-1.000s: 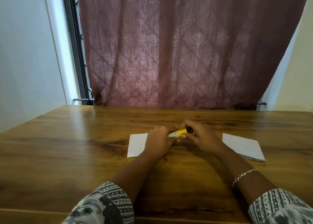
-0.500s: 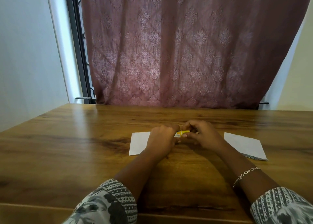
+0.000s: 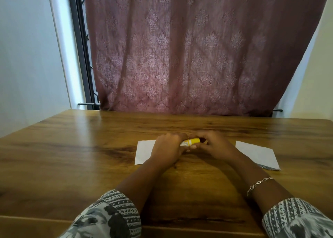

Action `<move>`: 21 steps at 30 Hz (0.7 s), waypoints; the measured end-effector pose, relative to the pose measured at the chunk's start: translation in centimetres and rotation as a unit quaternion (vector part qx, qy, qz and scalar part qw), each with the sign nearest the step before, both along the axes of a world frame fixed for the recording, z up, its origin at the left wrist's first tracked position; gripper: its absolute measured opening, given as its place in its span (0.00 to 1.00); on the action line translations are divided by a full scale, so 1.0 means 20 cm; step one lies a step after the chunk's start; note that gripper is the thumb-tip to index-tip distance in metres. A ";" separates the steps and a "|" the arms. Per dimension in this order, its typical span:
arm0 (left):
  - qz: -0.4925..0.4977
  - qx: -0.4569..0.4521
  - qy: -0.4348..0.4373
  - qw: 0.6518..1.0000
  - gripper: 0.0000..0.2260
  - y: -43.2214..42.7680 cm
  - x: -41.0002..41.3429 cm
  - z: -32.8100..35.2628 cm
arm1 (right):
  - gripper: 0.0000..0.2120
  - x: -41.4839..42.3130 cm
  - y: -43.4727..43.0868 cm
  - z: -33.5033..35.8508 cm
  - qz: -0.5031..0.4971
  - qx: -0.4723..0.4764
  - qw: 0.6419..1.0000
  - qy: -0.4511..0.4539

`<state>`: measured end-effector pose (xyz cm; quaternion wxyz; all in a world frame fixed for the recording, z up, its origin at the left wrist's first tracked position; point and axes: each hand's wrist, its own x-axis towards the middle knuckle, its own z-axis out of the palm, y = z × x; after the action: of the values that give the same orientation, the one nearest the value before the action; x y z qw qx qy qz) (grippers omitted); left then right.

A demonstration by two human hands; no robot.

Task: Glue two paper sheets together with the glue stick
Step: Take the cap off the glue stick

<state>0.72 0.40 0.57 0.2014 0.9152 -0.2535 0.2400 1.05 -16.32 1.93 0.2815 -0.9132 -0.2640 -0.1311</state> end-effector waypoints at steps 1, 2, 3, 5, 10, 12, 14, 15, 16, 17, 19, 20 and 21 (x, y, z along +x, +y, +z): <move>0.000 -0.005 0.007 1.000 0.16 0.00 0.00 0.00 | 0.14 0.01 0.00 0.00 0.003 -0.001 1.000 -0.003; 0.002 -0.007 0.012 1.000 0.15 0.00 0.00 0.00 | 0.12 0.01 -0.01 0.00 -0.001 0.000 1.000 -0.004; 0.007 -0.008 0.016 1.000 0.15 0.00 0.01 0.00 | 0.11 0.01 -0.01 0.01 -0.009 0.005 1.000 -0.002; 0.019 -0.020 0.023 0.999 0.14 0.00 0.02 -0.01 | 0.09 0.02 -0.05 0.03 -0.033 0.042 0.999 0.009; 0.009 -0.126 0.026 0.992 0.16 0.03 0.04 -0.02 | 0.14 0.04 -0.19 0.03 -0.065 0.177 0.979 0.079; 0.002 -0.182 0.048 0.982 0.17 0.02 0.05 -0.02 | 0.14 0.06 -0.22 0.01 -0.091 0.180 0.974 0.108; 0.000 -0.216 0.063 0.974 0.17 0.01 0.05 -0.02 | 0.13 0.07 -0.23 -0.01 -0.112 0.185 0.967 0.136; -0.002 -0.232 0.072 0.970 0.17 0.01 0.05 -0.02 | 0.13 0.07 -0.24 -0.02 -0.123 0.173 0.968 0.134; -0.008 -0.250 0.081 0.965 0.17 0.01 0.04 -0.02 | 0.14 0.08 -0.24 -0.03 -0.133 0.155 0.971 0.127; -0.013 -0.264 0.089 0.960 0.17 0.00 0.04 -0.02 | 0.14 0.08 -0.25 -0.03 -0.137 0.143 0.972 0.124; -0.020 -0.274 0.100 0.956 0.17 0.00 0.05 -0.02 | 0.15 0.10 -0.25 -0.05 -0.135 0.126 0.974 0.130; -0.021 -0.277 0.103 0.955 0.17 -0.01 0.05 -0.02 | 0.16 0.10 -0.26 -0.06 -0.131 0.118 0.975 0.134; -0.020 -0.284 0.107 0.953 0.17 -0.01 0.05 -0.02 | 0.16 0.11 -0.26 -0.07 -0.129 0.111 0.975 0.141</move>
<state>1.69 0.20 0.26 0.4832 0.8355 -0.1702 0.1988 3.29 -21.50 0.49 0.3959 -0.9120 -0.0851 -0.0651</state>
